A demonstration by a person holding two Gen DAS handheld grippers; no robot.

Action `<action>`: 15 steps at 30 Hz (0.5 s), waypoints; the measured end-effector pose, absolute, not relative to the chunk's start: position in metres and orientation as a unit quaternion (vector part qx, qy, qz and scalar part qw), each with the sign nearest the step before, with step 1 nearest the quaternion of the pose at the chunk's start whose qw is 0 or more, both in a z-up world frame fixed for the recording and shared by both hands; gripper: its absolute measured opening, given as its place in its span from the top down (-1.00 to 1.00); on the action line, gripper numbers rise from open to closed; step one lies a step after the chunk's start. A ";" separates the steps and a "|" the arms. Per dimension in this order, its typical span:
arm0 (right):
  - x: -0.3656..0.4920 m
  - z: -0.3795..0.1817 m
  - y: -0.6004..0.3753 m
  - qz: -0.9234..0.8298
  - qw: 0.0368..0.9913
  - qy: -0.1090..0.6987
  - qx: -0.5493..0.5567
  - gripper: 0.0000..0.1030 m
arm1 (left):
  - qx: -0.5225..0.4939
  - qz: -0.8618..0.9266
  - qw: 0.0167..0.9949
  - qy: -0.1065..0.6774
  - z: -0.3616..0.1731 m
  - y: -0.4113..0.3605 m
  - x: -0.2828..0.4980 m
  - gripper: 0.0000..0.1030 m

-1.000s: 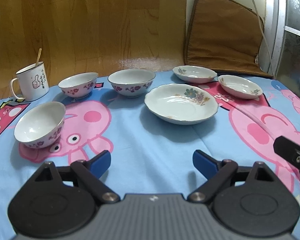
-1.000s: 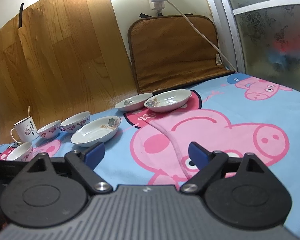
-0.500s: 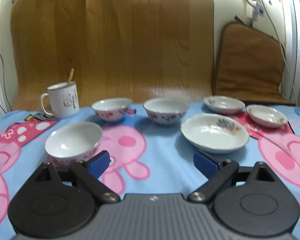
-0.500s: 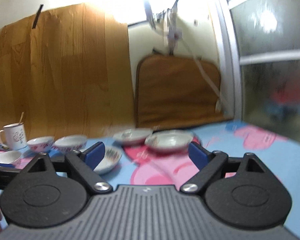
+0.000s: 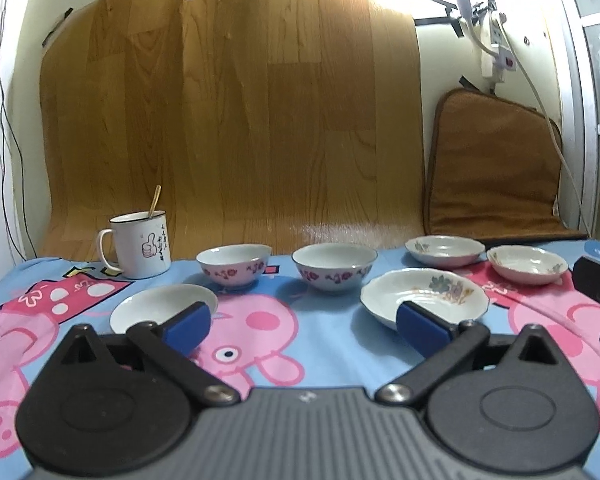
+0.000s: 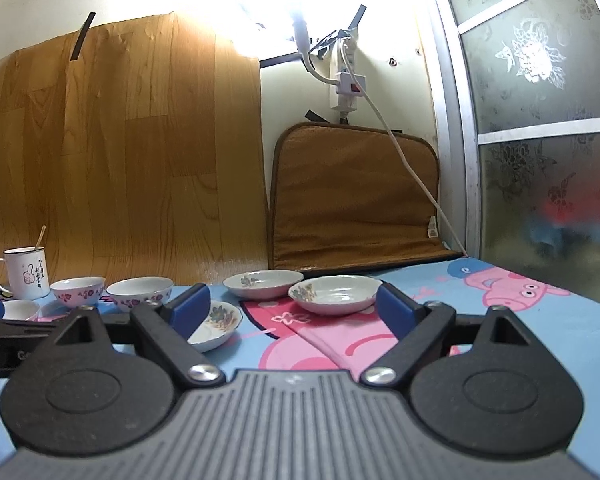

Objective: Organize plates and bowls

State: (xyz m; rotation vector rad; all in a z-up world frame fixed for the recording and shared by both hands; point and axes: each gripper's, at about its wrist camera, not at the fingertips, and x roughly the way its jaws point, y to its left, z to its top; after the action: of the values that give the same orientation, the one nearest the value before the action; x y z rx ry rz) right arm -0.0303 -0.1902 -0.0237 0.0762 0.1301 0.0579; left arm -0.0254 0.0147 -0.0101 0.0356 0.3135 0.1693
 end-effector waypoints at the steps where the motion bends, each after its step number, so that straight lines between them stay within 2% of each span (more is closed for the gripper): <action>1: -0.031 -0.024 -0.190 0.028 0.997 0.063 0.039 -0.79 | 0.018 0.083 0.985 0.152 -0.010 0.015 -0.027 -0.99; 4: -0.033 -0.024 -0.190 0.028 0.997 0.055 0.040 -0.85 | 0.023 0.083 0.987 0.139 -0.009 0.013 -0.032 -1.00; 7: -0.035 -0.025 -0.190 0.028 0.997 0.052 0.040 -0.99 | 0.025 0.079 0.987 0.137 -0.009 0.012 -0.032 -1.00; 15: -0.036 -0.024 -0.190 0.026 0.998 0.047 0.041 -1.00 | 0.013 0.092 0.981 0.169 -0.011 0.018 -0.025 -1.00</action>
State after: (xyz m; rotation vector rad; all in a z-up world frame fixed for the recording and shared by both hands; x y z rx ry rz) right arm -0.0359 -0.1895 -0.0239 0.0823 0.0943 0.0520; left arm -0.0248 0.0185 -0.0113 0.0269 0.3410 0.1851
